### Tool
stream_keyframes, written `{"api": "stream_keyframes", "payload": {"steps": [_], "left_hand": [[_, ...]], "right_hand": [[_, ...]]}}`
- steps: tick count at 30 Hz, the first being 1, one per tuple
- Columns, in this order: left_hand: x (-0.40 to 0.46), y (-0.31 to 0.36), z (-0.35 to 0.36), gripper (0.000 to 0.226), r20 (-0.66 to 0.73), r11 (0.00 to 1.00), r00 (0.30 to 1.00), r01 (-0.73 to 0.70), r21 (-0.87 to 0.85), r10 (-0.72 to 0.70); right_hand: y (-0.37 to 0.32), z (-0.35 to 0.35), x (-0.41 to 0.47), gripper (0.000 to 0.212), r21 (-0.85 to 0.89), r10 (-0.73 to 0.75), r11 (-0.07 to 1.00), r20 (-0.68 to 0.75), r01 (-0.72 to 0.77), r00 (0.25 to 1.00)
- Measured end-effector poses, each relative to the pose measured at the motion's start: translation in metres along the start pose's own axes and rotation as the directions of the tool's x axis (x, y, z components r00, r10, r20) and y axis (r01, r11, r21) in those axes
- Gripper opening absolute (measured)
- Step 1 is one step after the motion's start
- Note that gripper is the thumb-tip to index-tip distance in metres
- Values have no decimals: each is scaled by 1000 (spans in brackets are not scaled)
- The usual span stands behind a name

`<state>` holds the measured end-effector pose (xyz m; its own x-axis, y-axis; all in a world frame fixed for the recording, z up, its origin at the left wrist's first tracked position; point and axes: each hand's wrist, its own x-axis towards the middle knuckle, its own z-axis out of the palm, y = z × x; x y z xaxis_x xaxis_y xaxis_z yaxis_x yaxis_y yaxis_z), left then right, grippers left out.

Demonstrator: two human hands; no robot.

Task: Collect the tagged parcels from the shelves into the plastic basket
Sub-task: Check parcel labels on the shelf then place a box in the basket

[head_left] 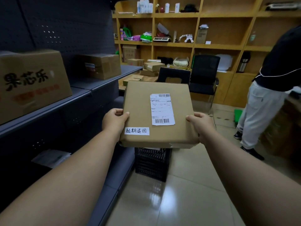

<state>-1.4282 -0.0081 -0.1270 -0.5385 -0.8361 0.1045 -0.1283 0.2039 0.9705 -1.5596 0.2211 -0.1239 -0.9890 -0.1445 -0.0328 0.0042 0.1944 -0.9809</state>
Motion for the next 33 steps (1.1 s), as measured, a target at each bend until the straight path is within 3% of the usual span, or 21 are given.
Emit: {"api": "stream_keyframes", "payload": {"steps": [17, 33], "left_hand": [[204, -7, 110, 22, 108, 998, 993, 36, 51, -42], [383, -28, 216, 27, 218, 992, 974, 38, 118, -63]], "right_hand": [[-3, 85, 190, 35, 10, 40, 999, -131, -40, 991], [6, 159, 368, 45, 43, 204, 979, -189, -200, 961]]}}
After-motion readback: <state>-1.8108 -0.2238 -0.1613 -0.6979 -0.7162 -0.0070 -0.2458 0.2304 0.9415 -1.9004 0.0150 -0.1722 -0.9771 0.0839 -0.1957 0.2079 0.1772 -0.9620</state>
